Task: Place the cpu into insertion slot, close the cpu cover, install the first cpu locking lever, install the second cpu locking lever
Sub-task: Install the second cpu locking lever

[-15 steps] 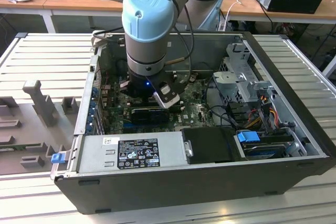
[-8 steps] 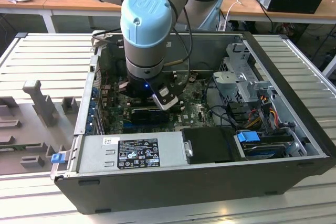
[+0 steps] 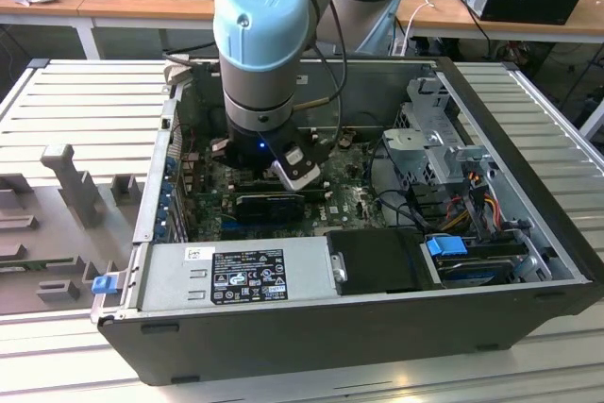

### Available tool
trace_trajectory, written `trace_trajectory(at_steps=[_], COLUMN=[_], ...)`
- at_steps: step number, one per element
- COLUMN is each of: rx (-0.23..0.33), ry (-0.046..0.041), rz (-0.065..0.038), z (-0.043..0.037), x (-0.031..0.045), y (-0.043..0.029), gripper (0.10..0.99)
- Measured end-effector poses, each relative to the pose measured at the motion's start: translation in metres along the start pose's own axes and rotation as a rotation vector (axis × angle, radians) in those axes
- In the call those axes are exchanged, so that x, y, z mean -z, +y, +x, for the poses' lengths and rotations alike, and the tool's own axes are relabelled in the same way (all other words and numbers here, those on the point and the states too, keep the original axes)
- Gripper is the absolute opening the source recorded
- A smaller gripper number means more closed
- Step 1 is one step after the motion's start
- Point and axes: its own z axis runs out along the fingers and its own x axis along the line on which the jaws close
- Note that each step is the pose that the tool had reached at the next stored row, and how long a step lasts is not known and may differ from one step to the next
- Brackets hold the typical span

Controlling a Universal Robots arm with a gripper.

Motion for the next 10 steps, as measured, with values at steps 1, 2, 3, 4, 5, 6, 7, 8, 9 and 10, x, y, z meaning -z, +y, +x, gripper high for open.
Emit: trace_trajectory(at_steps=[1,2,3,4,5,6,7,8,9,10], rx=[0.000,0.000,-0.001,-0.001,-0.001,-0.001,-0.001,-0.001,-0.001,-0.001], ry=[0.0002,0.0004,0.0012,0.0016,0.0019,0.0023,0.0029,0.0033,0.0033,0.0033], rz=[0.000,0.000,-0.002,-0.005,-0.007,-0.008,-0.008,-0.008,-0.008,-0.008], z=[0.0000,0.0000,-0.0001,-0.0002,-0.0002,-0.0002,-0.0003,-0.0004,-0.0004,-0.0004], x=[0.0024,0.0042,0.0082,0.0109,0.0132,0.0164,0.0202,0.0223,0.0227,0.0226], y=[0.0008,0.0015,0.0028,0.0037,0.0046,0.0057,0.0069,0.0076,0.0078,0.0078], gripper=[0.106,0.106,0.106,0.106,0.106,0.106,0.106,0.106,0.106,0.106])
